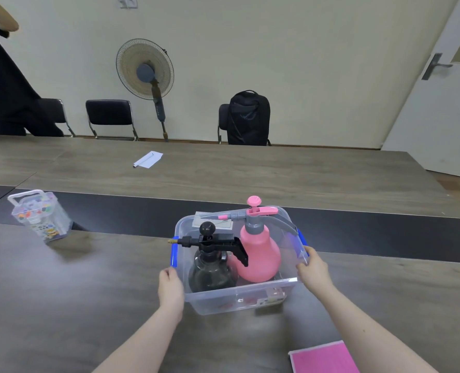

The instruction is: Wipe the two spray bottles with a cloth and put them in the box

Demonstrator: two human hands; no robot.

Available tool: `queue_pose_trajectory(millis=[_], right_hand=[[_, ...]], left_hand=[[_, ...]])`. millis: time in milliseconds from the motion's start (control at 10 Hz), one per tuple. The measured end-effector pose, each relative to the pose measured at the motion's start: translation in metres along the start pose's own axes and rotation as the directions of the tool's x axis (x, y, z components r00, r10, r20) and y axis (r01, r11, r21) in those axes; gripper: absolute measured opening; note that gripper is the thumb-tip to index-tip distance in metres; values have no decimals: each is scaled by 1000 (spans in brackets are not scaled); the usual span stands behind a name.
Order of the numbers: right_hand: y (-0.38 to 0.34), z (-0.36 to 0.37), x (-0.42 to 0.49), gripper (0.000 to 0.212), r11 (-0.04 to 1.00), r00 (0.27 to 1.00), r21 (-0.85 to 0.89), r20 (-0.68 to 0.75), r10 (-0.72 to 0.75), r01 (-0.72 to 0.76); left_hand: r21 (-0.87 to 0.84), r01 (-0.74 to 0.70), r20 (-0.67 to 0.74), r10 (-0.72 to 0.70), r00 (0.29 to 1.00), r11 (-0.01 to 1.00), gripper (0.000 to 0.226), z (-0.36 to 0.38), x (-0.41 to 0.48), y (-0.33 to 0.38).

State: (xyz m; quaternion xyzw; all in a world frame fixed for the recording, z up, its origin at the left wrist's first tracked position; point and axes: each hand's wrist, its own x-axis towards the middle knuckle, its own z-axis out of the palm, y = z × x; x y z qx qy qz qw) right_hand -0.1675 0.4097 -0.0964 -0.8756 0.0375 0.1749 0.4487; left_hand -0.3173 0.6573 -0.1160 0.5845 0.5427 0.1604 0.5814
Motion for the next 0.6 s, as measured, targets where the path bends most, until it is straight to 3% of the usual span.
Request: queue_pose_trajectory(millis=[300,500,600], right_hand=[[25,-4,-27,51,999,995,-38,-94,17,-20],[36,-15,-45,45,999,992,-22,-118,43,-46],[29,-35,-55,45,1000,994,13,-109,23,-22]], left_hand=[[135,-92,188,65,980,987,22,1,24,-1],[106,-107,282,73,957,989,21,7,18,-4],[75,-110,315,81,946,991,32,0,24,2]])
